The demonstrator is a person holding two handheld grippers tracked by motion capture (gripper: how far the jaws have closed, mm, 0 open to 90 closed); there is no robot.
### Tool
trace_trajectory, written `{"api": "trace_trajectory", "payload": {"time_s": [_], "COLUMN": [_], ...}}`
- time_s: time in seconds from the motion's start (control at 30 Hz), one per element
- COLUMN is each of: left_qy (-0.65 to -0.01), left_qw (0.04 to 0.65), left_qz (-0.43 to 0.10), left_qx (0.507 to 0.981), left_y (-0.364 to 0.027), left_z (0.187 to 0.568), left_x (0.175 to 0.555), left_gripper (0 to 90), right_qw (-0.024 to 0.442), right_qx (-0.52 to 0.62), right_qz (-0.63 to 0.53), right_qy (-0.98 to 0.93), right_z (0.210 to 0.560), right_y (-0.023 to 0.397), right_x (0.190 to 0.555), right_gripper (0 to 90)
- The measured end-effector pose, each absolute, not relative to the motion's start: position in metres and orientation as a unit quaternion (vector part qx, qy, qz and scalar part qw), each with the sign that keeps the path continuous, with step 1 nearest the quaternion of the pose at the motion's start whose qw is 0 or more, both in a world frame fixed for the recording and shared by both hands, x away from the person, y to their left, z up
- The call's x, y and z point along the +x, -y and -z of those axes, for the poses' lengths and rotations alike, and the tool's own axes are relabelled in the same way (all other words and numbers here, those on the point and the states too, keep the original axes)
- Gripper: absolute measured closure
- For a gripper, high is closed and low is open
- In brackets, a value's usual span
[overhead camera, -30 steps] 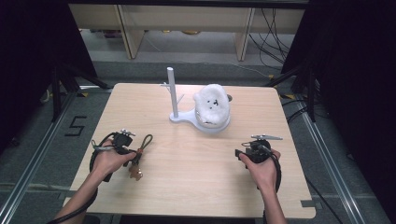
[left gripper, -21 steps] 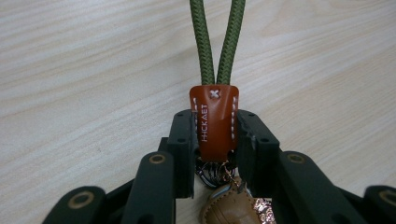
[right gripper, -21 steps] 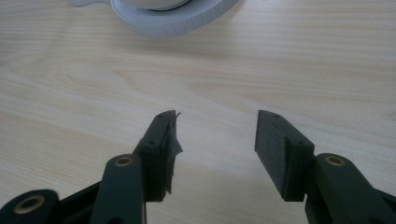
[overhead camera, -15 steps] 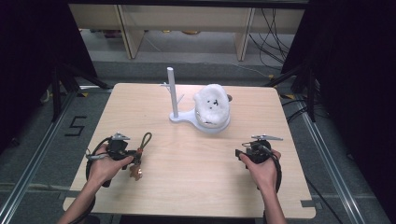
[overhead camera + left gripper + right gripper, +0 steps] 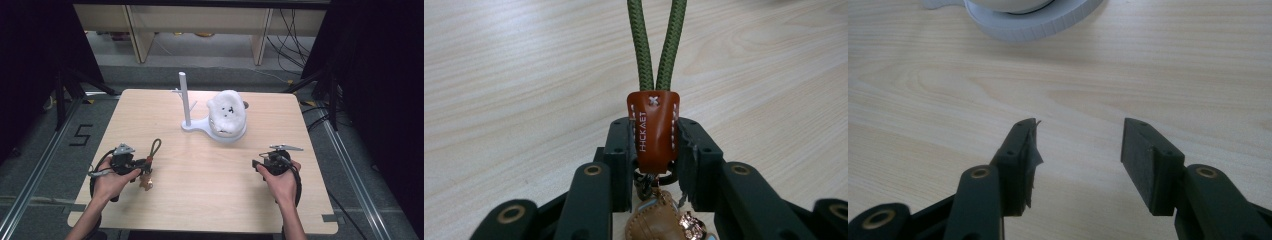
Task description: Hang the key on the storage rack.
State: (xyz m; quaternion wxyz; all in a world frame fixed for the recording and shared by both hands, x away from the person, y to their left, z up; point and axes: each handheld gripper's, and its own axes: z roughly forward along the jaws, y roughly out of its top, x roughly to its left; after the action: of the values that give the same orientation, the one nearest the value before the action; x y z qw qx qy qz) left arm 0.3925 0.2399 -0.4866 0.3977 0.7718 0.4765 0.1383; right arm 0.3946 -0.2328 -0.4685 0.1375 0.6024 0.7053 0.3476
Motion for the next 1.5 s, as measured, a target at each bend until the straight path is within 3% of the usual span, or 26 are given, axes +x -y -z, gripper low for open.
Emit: {"api": "trace_trajectory", "payload": {"time_s": [0.57,1.5], "left_qy": [-0.467,-0.439], "left_qw": [0.475,0.507], "left_qz": [-0.187,-0.221], "left_qx": [0.722,0.709], "left_y": [-0.241,-0.229], "left_z": [0.475,0.455], "left_x": [0.389,0.393], "left_gripper": [68.8,68.8], "right_qw": [0.142,0.146], "right_qx": [0.593,0.593], "right_qz": [-0.356,-0.351], "right_qy": [-0.708,-0.709], "right_z": [0.469,0.471], "right_y": [0.235,0.234], "right_x": [0.394,0.394], "right_gripper": [49.0,48.7]}}
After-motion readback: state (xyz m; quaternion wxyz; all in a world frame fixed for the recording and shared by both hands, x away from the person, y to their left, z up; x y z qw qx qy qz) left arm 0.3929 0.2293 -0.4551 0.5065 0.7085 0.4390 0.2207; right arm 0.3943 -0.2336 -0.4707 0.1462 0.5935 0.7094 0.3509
